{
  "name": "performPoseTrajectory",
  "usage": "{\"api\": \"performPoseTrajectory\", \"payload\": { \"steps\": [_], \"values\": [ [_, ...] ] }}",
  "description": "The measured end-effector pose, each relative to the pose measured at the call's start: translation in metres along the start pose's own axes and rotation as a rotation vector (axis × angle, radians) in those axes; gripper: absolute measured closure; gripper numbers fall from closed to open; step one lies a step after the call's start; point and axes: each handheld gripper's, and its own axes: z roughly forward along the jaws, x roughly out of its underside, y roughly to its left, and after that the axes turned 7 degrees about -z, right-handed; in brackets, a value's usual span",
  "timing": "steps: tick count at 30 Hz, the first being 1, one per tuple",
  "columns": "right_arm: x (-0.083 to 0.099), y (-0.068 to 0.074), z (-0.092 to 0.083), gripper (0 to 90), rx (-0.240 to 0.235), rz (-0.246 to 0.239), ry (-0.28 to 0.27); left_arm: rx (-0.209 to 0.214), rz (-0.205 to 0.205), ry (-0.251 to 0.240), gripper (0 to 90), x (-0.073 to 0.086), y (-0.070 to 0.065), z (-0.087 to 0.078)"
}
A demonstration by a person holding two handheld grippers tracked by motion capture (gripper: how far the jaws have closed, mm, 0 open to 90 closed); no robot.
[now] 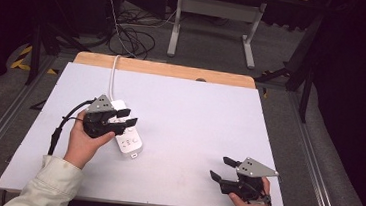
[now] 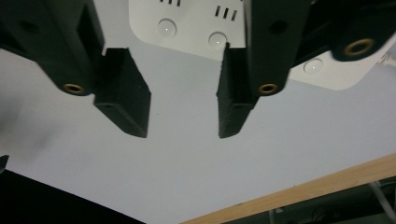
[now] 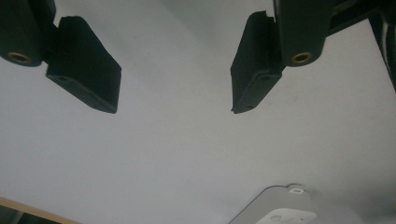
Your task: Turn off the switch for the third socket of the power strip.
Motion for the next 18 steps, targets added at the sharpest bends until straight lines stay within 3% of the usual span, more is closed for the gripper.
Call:
{"api": "performPoseTrajectory", "payload": {
  "steps": [7,8,18],
  "values": [
    [0.0,0.0,0.0,33.4,-0.006,0.002,0.003,0.019,0.013,0.027,88.6,0.004,0.007,0.009],
    [0.0,-0.001,0.0,33.4,-0.006,0.003,0.003,0.025,0.0,0.036,90.0,0.005,0.007,0.011],
    [0.0,-0.001,0.0,33.5,-0.006,0.004,0.005,-0.033,0.04,0.118,90.0,0.011,0.012,0.022]
  ]
}}
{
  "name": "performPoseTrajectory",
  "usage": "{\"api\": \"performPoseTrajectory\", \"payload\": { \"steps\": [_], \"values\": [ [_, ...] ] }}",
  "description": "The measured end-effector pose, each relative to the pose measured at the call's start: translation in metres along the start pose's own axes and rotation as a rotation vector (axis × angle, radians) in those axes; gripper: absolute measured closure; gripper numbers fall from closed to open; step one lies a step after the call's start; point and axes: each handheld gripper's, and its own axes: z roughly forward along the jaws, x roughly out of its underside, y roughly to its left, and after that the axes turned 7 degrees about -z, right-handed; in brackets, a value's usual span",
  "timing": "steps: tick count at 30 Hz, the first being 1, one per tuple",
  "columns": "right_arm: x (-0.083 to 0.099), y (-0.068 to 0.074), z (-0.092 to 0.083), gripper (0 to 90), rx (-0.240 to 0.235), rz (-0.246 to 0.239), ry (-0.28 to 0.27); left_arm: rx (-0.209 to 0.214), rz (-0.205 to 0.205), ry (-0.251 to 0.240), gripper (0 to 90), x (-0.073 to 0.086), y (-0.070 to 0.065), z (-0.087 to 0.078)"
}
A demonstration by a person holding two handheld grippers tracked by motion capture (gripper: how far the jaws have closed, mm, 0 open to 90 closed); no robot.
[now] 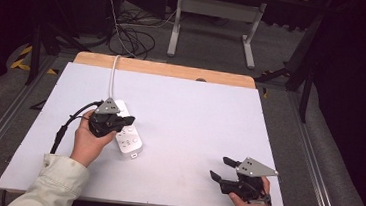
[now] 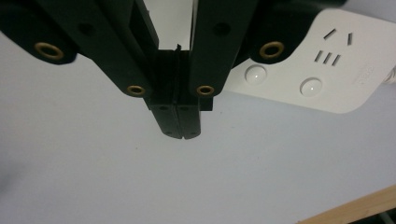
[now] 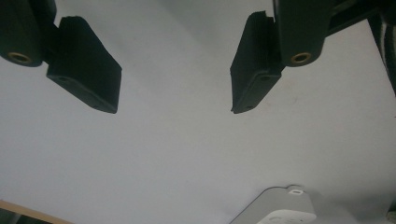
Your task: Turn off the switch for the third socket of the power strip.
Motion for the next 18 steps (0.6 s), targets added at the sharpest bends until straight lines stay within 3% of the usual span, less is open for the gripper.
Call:
{"api": "performPoseTrajectory", "payload": {
  "steps": [4,5,8,18],
  "values": [
    [0.0,0.0,0.0,33.7,-0.001,0.001,0.0,-0.009,-0.008,0.033,90.0,0.002,0.0,0.004],
    [0.0,0.0,0.0,33.7,-0.001,0.0,0.0,-0.026,0.01,0.047,90.0,0.002,0.0,0.005],
    [0.0,0.0,0.0,33.9,-0.001,0.0,0.002,-0.033,0.011,0.064,90.0,0.003,-0.001,0.007],
    [0.0,0.0,0.001,34.2,-0.001,-0.001,0.004,-0.036,-0.025,0.11,90.0,0.005,-0.002,0.015]
  ]
}}
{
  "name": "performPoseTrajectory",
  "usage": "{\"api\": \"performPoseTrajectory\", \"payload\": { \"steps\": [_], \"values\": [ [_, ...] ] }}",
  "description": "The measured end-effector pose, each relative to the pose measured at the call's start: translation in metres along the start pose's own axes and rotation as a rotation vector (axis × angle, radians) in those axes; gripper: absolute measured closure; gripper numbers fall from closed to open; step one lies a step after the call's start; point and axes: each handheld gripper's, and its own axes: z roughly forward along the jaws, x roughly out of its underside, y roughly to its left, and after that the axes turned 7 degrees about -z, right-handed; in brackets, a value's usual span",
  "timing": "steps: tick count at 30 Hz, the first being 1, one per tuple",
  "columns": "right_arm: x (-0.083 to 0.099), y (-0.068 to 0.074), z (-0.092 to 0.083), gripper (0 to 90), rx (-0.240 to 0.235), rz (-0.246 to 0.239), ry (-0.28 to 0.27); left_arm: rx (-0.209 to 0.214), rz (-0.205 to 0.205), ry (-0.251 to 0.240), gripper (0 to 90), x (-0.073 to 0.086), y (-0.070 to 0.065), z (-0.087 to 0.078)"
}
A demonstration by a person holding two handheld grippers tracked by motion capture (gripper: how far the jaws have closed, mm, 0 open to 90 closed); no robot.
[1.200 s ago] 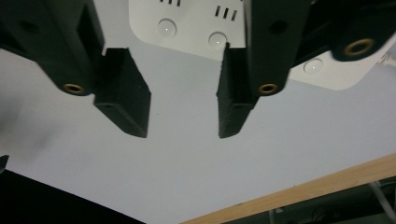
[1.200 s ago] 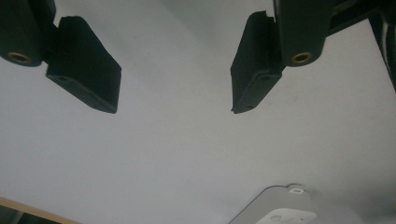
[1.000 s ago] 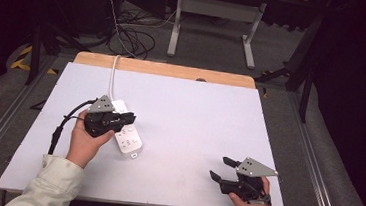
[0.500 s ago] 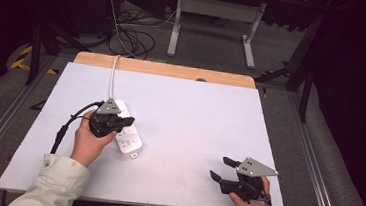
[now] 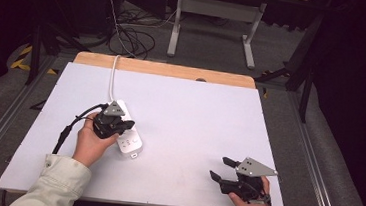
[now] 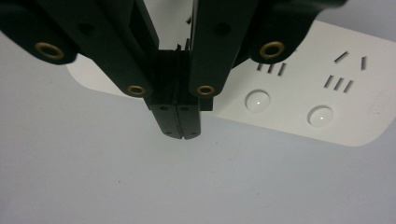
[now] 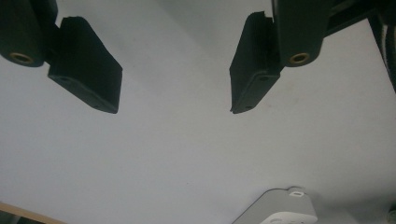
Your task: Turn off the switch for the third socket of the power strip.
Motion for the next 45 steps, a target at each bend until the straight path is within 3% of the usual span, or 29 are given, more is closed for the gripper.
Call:
{"api": "performPoseTrajectory", "payload": {
  "steps": [12,23,34,45],
  "values": [
    [0.0,0.0001,-0.0001,34.2,0.001,-0.002,0.002,-0.015,-0.018,0.062,90.0,0.0012,0.0005,0.0045],
    [-0.0004,0.0008,-0.0003,34.2,0.0,-0.005,0.003,0.0,-0.026,0.062,90.0,0.0031,0.0023,0.0062],
    [-0.0005,0.0013,-0.0001,34.6,-0.002,-0.006,0.003,-0.014,-0.024,0.055,90.0,0.0045,0.0018,0.0065],
    [-0.0006,0.0017,0.0008,34.8,-0.007,-0.005,0.004,-0.011,-0.05,0.058,90.0,0.0046,0.001,0.0066]
  ]
}}
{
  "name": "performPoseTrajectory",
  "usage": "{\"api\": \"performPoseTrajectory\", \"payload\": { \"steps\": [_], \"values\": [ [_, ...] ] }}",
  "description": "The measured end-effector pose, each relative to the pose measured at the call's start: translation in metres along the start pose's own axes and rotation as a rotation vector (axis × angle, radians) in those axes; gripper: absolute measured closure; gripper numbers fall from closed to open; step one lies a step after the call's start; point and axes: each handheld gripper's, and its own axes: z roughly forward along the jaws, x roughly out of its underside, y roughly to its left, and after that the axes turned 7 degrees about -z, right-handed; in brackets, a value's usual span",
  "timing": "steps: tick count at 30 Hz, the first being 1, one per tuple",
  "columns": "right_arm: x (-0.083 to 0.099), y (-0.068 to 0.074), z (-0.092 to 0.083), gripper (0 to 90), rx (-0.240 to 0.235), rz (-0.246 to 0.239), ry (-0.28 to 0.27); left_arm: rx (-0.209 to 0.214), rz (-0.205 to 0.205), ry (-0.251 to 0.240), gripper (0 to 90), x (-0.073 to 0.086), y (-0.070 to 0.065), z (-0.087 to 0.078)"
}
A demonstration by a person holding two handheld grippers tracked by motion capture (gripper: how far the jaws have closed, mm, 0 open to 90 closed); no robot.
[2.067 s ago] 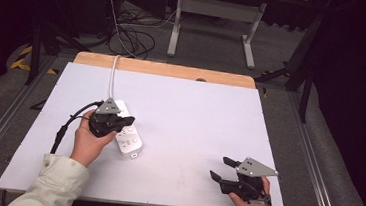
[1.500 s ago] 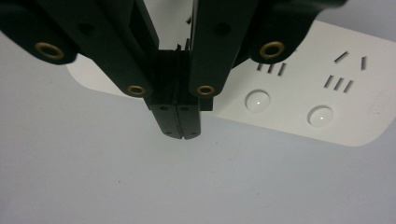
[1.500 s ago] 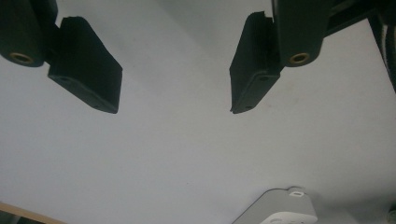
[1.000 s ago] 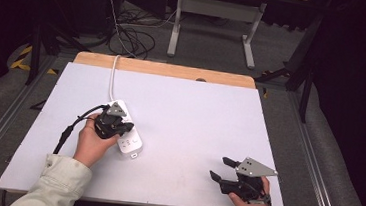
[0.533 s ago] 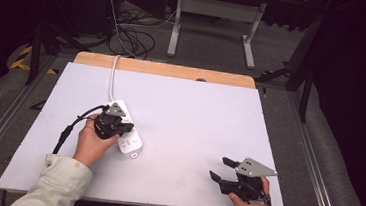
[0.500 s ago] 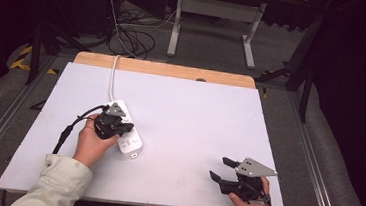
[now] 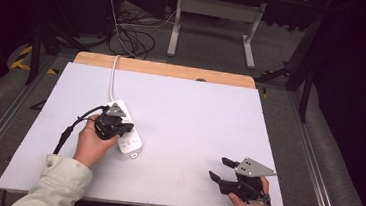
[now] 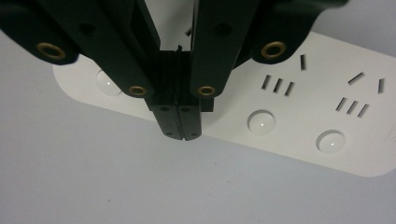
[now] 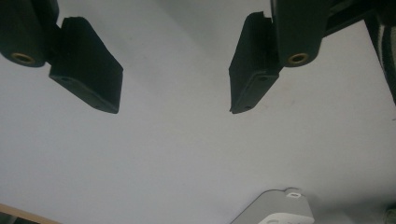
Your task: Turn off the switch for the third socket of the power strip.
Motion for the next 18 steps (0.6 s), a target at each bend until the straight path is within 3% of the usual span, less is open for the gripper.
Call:
{"api": "performPoseTrajectory", "payload": {
  "steps": [18],
  "values": [
    [-0.0008,0.0013,0.0029,35.4,-0.014,-0.004,0.01,-0.005,-0.01,-0.005,90.0,0.001,-0.0006,0.0004]
  ]
}}
